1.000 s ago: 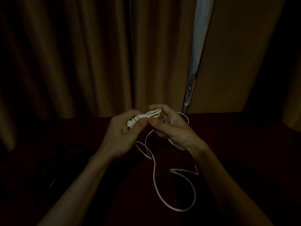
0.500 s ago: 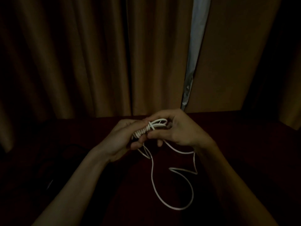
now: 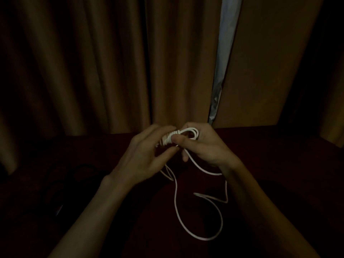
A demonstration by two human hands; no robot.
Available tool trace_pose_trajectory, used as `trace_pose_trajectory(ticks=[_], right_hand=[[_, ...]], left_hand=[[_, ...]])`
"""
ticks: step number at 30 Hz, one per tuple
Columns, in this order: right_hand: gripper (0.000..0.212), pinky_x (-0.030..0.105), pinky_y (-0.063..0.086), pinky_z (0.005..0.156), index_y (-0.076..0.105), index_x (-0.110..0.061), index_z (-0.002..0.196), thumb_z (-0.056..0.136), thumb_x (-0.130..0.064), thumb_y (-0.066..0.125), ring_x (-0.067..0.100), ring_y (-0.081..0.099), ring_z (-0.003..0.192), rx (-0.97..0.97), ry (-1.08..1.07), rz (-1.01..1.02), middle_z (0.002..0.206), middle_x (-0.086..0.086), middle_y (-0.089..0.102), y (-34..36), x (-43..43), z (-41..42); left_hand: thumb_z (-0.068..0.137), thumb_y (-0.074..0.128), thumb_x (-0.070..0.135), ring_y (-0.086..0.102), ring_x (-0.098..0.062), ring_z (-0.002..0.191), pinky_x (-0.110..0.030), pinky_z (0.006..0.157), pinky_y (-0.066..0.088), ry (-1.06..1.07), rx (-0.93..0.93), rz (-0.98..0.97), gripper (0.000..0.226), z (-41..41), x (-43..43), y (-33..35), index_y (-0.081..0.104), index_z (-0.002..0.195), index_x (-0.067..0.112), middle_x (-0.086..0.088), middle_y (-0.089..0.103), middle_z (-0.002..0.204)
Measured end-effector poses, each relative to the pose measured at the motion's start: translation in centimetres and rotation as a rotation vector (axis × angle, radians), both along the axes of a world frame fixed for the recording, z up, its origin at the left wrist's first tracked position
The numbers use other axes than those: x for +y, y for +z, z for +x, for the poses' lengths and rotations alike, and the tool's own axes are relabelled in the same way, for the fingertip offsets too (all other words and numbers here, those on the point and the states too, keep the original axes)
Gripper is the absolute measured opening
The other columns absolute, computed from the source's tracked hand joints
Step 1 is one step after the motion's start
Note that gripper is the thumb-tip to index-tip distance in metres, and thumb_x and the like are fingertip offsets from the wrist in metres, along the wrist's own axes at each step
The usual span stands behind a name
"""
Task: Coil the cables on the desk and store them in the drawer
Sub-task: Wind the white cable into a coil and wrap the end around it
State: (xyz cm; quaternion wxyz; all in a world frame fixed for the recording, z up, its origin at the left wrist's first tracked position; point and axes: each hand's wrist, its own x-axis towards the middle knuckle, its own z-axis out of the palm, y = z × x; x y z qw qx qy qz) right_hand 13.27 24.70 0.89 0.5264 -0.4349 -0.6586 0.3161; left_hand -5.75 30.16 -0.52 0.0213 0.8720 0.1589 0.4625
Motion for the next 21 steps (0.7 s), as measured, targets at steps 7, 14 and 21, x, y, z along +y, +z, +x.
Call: trace_pose_trajectory(ticks=[7, 14, 21], right_hand=[[0.029, 0.028, 0.036, 0.047, 0.06, -0.006, 0.081, 0.099, -0.028, 0.063, 0.015, 0.048, 0.039, -0.021, -0.011, -0.011, 0.05, 0.003, 0.053, 0.1, -0.2, -1.4], [0.017, 0.029, 0.024, 0.06, 0.055, -0.005, 0.119, 0.104, -0.01, 0.052, 0.009, 0.044, 0.067, 0.195, 0.324, -0.239, 0.088, 0.001, 0.052, 0.1, -0.4, -0.9], [0.034, 0.037, 0.058, 0.075, 0.06, -0.019, 0.128, 0.094, -0.017, 0.065, 0.004, 0.053, 0.07, 0.214, 0.249, -0.21, 0.085, -0.003, 0.053, 0.2, -0.2, -1.0]], left_hand=[[0.095, 0.067, 0.017, 0.054, 0.004, 0.085, -0.013, 0.078, 0.041, 0.025, -0.065, 0.072, 0.024, -0.3, -0.2, 0.3, 0.069, 0.117, 0.006, 0.012, 0.056, 0.1], [0.092, 0.07, 0.02, 0.067, -0.001, 0.084, -0.016, 0.074, 0.048, 0.077, -0.218, -0.128, 0.014, -0.4, 0.0, 0.1, 0.073, 0.105, 0.016, 0.009, 0.071, 0.094], [0.096, 0.066, 0.01, 0.058, 0.002, 0.057, -0.013, 0.055, 0.043, -0.112, -0.364, -0.662, 0.014, 0.1, -0.7, 0.8, 0.073, 0.091, 0.022, 0.014, 0.066, 0.066]])
